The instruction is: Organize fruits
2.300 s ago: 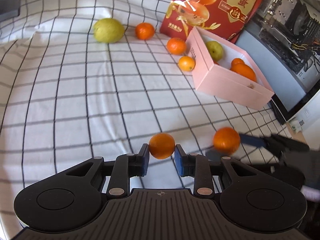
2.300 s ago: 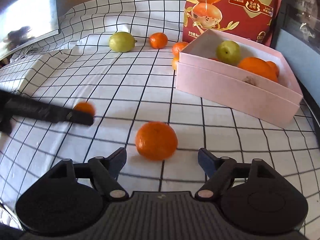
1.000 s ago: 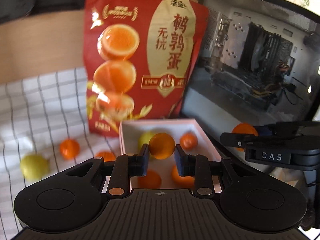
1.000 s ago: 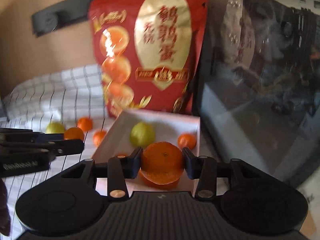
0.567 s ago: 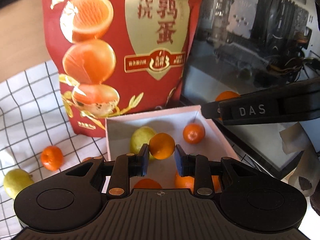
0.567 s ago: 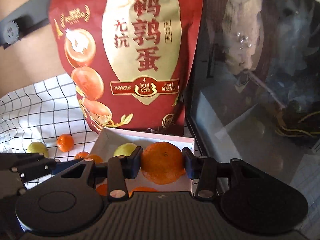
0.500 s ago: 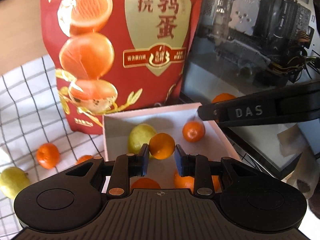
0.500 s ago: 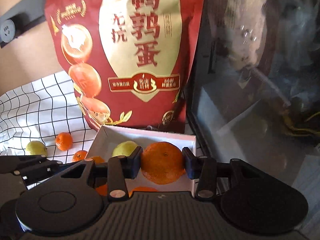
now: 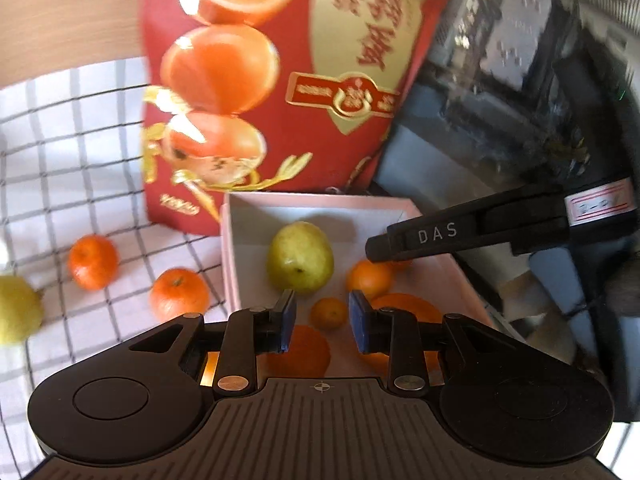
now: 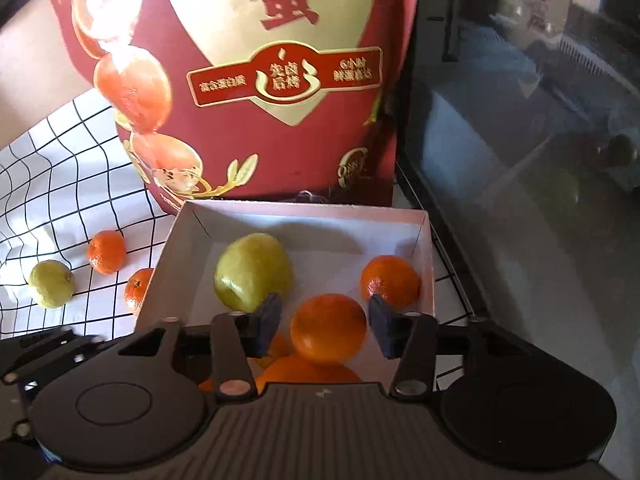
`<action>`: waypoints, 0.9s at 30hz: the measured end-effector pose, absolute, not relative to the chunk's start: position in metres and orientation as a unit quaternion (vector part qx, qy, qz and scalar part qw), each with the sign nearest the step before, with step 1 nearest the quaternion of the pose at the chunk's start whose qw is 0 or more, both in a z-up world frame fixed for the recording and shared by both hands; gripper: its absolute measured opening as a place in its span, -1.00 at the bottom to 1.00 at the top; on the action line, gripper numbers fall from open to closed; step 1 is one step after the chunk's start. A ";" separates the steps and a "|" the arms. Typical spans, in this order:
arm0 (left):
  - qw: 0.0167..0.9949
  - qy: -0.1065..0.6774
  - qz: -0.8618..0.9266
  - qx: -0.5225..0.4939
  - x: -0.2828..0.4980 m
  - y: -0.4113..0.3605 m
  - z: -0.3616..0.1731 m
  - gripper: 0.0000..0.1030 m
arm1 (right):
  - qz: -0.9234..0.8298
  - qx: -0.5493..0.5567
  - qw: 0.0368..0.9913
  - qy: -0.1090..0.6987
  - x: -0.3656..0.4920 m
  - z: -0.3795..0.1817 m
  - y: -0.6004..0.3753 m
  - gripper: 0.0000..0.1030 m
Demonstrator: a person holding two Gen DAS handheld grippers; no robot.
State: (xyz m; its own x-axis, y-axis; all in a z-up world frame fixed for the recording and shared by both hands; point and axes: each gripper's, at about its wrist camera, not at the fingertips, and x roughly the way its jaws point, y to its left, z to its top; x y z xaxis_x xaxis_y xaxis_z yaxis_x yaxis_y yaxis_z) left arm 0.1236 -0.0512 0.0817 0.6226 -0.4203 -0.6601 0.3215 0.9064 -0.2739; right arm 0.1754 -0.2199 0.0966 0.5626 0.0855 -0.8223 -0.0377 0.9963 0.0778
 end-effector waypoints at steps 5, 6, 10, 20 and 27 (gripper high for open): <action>0.909 0.360 -0.143 -0.152 0.081 0.003 0.092 -0.37 | 0.057 -0.002 0.893 0.447 0.164 0.114 -0.202 -0.01; 0.911 0.358 -0.123 -0.162 0.074 0.013 0.091 -0.37 | 0.065 -0.006 0.894 0.444 0.161 0.117 -0.197 -0.01; 0.914 0.377 -0.034 -0.149 0.048 0.050 0.084 -0.37 | 0.123 -0.034 0.886 0.446 0.153 0.128 -0.163 0.01; 0.905 0.387 0.033 -0.172 -0.014 0.112 0.073 -0.37 | 0.219 -0.202 0.834 0.464 0.151 0.103 -0.045 -0.09; 0.907 0.365 0.065 -0.202 -0.044 0.139 0.073 -0.37 | 0.196 -0.314 0.786 0.494 0.158 0.050 -0.013 -0.22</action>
State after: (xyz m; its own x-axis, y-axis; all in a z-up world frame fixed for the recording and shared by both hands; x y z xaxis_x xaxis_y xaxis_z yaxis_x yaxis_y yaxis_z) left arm -0.0438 0.1391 0.0732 0.7249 -0.0302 -0.6882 -0.2643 0.9104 -0.3183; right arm 0.1582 -0.0131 0.0504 0.4344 -0.0029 -0.9007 -0.6188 0.7256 -0.3008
